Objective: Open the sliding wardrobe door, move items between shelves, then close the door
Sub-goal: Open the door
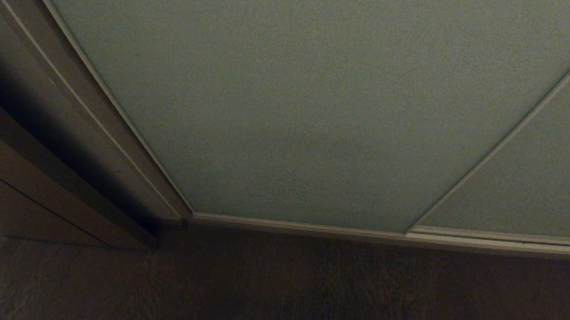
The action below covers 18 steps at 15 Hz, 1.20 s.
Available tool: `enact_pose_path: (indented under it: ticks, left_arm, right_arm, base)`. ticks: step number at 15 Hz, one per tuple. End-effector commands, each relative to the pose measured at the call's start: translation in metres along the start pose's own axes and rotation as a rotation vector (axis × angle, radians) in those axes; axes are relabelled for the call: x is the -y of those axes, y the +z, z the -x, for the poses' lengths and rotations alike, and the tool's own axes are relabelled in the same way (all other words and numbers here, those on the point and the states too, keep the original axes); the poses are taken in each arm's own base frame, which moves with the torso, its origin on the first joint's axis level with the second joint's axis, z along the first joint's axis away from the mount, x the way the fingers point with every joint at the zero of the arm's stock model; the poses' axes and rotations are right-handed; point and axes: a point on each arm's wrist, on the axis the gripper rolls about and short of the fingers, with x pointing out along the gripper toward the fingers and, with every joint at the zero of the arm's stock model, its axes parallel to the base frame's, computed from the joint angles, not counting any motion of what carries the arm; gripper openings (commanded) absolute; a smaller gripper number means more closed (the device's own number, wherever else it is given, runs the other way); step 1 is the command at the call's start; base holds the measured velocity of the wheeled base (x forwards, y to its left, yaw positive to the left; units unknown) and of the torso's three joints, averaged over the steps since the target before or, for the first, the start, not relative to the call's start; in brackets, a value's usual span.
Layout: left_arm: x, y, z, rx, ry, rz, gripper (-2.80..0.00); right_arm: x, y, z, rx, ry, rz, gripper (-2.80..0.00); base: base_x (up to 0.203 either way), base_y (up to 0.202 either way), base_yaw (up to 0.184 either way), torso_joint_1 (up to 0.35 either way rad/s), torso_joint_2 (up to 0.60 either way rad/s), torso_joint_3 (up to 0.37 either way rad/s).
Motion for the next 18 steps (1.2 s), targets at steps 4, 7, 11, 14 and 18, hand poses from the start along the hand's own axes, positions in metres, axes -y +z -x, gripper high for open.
enact_pose_path:
  ticks: [4,7,11,14,18]
  left_arm:
    - [0.0000,0.0000,0.0000,0.001,0.000,0.001,-2.80]
    - [0.0000,0.0000,0.0000,0.001,0.000,0.001,-2.80]
    - [0.0000,0.0000,0.0000,0.001,0.000,0.001,-2.80]
    - [0.0000,0.0000,0.0000,0.001,0.000,0.001,-2.80]
    - [0.0000,0.0000,0.0000,0.001,0.000,0.001,-2.80]
  right_arm:
    - [-0.0007,-0.0090,-0.0007,0.018,0.005,-0.014,-2.80]
    - [-0.0006,-0.0089,-0.0007,0.019,0.003,-0.023,-2.80]
    - [-0.0006,-0.0089,-0.0007,0.019,0.003,-0.023,-2.80]
    - [-0.0006,-0.0089,-0.0007,0.019,0.003,-0.023,-2.80]
    - [-0.0006,-0.0089,-0.0007,0.019,0.003,-0.023,-2.80]
  base:
    - [0.000,0.000,0.000,0.000,0.00,0.000]
    - [0.000,0.000,0.000,0.000,0.00,0.000]
    - [0.000,0.000,0.000,0.000,0.00,0.000]
    - [0.000,0.000,0.000,0.000,0.00,0.000]
    - [0.000,0.000,0.000,0.000,0.00,0.000]
